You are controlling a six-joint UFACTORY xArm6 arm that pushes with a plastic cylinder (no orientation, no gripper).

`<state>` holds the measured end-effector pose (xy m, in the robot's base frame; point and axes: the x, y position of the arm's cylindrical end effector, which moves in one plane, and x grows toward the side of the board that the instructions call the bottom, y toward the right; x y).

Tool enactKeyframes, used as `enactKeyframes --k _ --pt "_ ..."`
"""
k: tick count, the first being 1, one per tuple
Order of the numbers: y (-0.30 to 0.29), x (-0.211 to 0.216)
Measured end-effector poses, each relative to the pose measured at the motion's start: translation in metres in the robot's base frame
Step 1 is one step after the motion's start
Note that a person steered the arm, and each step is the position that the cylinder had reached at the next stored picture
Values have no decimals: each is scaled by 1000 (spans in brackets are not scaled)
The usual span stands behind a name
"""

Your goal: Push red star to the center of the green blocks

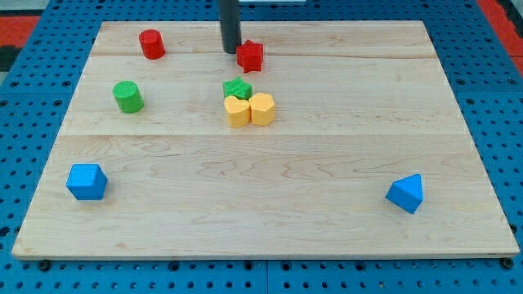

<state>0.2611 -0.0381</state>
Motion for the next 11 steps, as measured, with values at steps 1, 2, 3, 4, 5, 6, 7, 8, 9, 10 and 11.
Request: enactKeyframes --k 1,2,3,4,5,6,7,8,9,10,11 --pt "20 -4" --pt "25 -24" --pt "64 -19" --pt "41 -3" --pt "-49 16" --pt "-56 13" --pt "-29 -21" --pt "49 -25" --pt "81 0" --pt "49 18" --pt "6 24"
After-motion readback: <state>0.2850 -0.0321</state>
